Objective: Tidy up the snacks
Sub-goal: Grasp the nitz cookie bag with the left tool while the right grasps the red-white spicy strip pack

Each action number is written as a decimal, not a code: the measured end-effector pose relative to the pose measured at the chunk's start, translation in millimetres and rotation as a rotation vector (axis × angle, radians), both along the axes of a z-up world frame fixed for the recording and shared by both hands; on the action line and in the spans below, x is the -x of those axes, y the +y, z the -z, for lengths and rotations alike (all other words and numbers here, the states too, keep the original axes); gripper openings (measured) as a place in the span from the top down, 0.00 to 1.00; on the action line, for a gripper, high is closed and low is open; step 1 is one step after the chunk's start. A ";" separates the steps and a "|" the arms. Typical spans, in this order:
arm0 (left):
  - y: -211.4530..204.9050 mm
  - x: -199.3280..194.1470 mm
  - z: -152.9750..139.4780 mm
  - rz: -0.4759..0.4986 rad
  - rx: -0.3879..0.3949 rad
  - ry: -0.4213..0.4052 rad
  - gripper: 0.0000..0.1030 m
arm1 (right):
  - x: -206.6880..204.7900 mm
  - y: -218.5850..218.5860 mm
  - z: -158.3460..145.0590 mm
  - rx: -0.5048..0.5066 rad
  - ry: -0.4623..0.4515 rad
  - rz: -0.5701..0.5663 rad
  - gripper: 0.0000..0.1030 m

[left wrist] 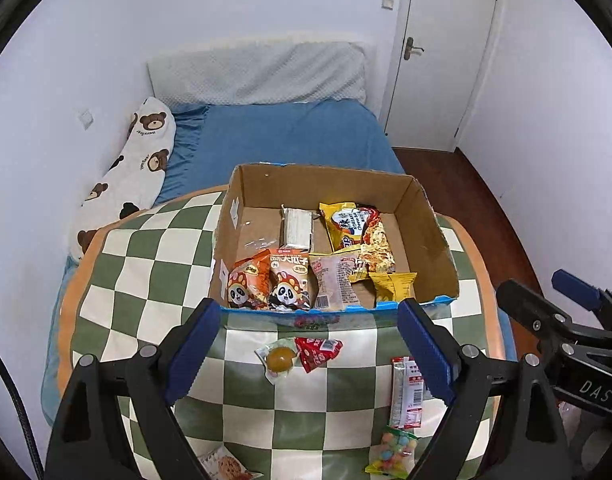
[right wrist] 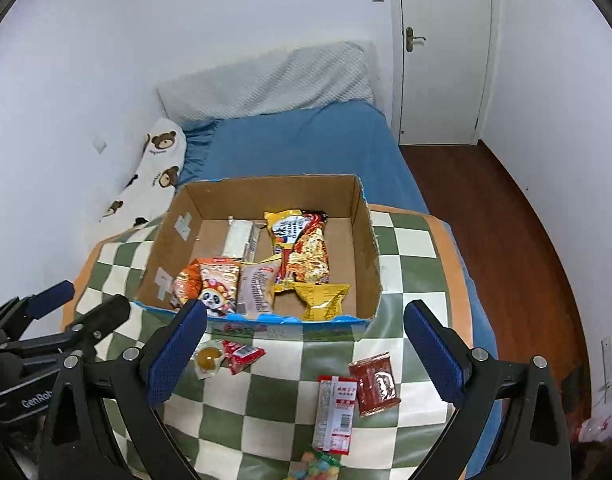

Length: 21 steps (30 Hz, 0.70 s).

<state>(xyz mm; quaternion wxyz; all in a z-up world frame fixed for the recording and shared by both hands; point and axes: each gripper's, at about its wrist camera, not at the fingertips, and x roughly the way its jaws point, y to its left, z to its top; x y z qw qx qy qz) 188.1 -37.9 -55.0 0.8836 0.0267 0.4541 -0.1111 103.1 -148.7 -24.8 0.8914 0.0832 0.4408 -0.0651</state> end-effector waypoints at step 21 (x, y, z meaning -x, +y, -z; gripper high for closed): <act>187.4 67.3 229.8 -0.573 0.086 0.664 0.13 | 13.3 -12.2 290.6 -0.119 0.631 0.089 0.10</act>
